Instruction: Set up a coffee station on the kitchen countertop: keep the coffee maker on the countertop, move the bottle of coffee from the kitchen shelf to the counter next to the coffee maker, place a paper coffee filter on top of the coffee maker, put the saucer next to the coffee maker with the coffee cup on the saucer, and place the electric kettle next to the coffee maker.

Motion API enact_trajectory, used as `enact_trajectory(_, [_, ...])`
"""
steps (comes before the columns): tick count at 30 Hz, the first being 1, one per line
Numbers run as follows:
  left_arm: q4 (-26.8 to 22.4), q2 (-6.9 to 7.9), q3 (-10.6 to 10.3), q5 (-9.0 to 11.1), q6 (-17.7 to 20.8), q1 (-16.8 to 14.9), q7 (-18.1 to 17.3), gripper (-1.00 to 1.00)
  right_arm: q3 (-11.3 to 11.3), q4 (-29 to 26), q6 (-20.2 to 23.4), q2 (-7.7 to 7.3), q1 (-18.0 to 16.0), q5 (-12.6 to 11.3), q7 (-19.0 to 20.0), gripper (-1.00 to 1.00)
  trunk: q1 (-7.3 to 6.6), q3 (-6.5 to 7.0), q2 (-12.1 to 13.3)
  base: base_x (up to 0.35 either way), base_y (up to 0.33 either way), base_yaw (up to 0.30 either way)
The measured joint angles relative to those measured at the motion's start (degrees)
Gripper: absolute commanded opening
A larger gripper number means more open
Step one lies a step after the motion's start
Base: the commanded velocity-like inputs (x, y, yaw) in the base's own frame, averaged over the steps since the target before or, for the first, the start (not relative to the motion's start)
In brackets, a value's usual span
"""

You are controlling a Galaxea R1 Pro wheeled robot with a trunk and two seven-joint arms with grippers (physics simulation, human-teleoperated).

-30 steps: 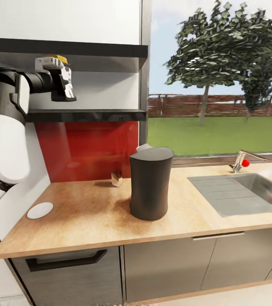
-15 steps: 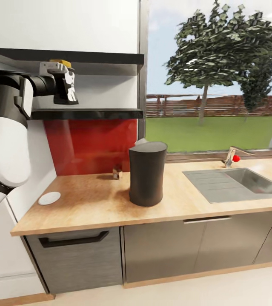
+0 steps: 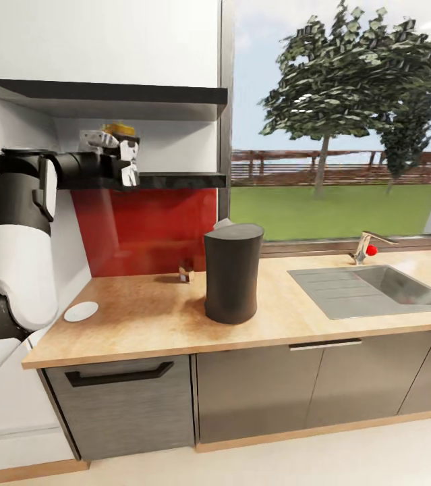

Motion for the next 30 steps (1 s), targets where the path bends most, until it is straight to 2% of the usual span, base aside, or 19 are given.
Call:
enact_trajectory(4, [-11.3, 0.69, 0.1, -1.7, 0.3, 7.2, -8.4, -1.00, 0.0, 0.0, -0.1, 0.03, 0.0, 0.0, 0.0, 1.00, 0.00, 0.00, 0.0, 0.000, 0.000, 0.000])
enact_trajectory(7, [-17.0, 2.38, 0.2, -2.3, 1.8, 11.4, -15.3, -1.00, 0.0, 0.0, -0.1, 0.09, 0.0, 0.0, 0.0, 1.00, 0.00, 0.00, 0.0, 0.000, 0.000, 0.000])
enact_trajectory(11, [-21.3, 4.81, 0.8, -2.3, 3.3, 15.3, -20.5, -1.00, 0.0, 0.0, -0.1, 0.12, 0.0, 0.0, 0.0, 1.00, 0.00, 0.00, 0.0, 0.000, 0.000, 0.000])
enact_trajectory(13, [-23.1, 5.41, 0.9, -2.2, 3.5, 17.3, -21.4, -1.00, 0.0, 0.0, -0.1, 0.12, 0.0, 0.0, 0.0, 1.00, -0.01, 0.00, 0.0, 0.000, 0.000, 0.000])
enact_trajectory(17, [-26.7, 5.92, 1.1, -2.1, 3.7, 22.5, -22.2, -1.00, 0.0, -0.1, -0.1, 0.19, 0.0, -0.1, 0.2, 1.00, 0.00, -0.01, 0.0, 0.000, 0.000, 0.000])
enact_trajectory(23, [-29.0, 5.78, 1.2, -2.2, 3.5, 29.4, -21.6, -1.00, 0.0, -2.0, -0.2, 0.21, 0.0, -0.2, 0.3, 1.00, -0.01, -0.01, 0.0, 0.000, 0.000, 0.000])
enact_trajectory(28, [-29.1, 5.20, 1.3, -2.2, 3.2, 34.3, -16.1, -1.00, 0.0, -3.1, -0.2, 0.29, 0.0, -0.2, 0.4, 1.00, 0.00, 0.00, 0.0, 0.000, 0.000, 0.000])
enact_trajectory(30, [-28.8, 4.47, 1.3, -2.1, 3.0, 36.1, -12.2, -1.00, 0.0, -3.6, -0.2, 0.35, 0.0, -0.2, 0.4, 1.00, 0.00, -0.01, 0.0, 0.000, 0.000, 0.000])
